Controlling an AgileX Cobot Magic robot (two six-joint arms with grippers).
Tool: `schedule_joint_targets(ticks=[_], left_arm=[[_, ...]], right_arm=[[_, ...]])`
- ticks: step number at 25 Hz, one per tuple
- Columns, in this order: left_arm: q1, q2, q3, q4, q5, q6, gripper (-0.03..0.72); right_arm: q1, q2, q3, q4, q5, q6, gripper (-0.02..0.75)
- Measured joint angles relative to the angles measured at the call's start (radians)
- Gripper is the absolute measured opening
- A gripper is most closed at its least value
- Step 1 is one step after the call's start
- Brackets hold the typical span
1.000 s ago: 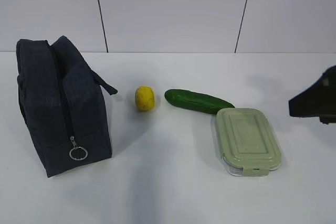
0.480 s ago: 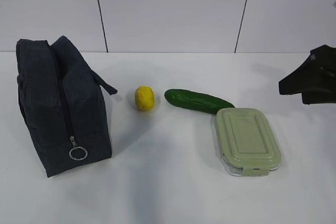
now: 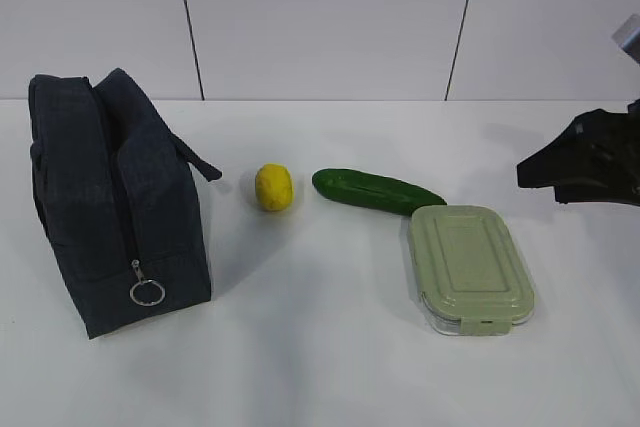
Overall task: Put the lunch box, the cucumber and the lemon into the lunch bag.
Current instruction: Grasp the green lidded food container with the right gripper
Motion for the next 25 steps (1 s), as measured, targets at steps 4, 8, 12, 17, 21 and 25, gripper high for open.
schedule_joint_targets(ticks=[4, 8, 12, 17, 21, 25], left_arm=[[0.0, 0.0, 0.0, 0.0, 0.0, 0.0, 0.241], [0.0, 0.0, 0.0, 0.0, 0.0, 0.0, 0.241], [0.0, 0.0, 0.0, 0.0, 0.0, 0.0, 0.241], [0.0, 0.0, 0.0, 0.0, 0.0, 0.0, 0.241], [0.0, 0.0, 0.0, 0.0, 0.0, 0.0, 0.241], [0.0, 0.0, 0.0, 0.0, 0.0, 0.0, 0.241]], right_arm=[[-0.034, 0.021, 0.0, 0.065, -0.028, -0.076, 0.487], [-0.04, 0.021, 0.054, 0.186, -0.082, -0.21, 0.488], [-0.042, 0.021, 0.175, 0.36, -0.118, -0.396, 0.488], [-0.05, 0.035, 0.337, 0.624, -0.152, -0.639, 0.488], [-0.081, 0.096, 0.37, 0.707, -0.121, -0.72, 0.488], [-0.096, 0.187, 0.356, 0.736, -0.046, -0.75, 0.488]])
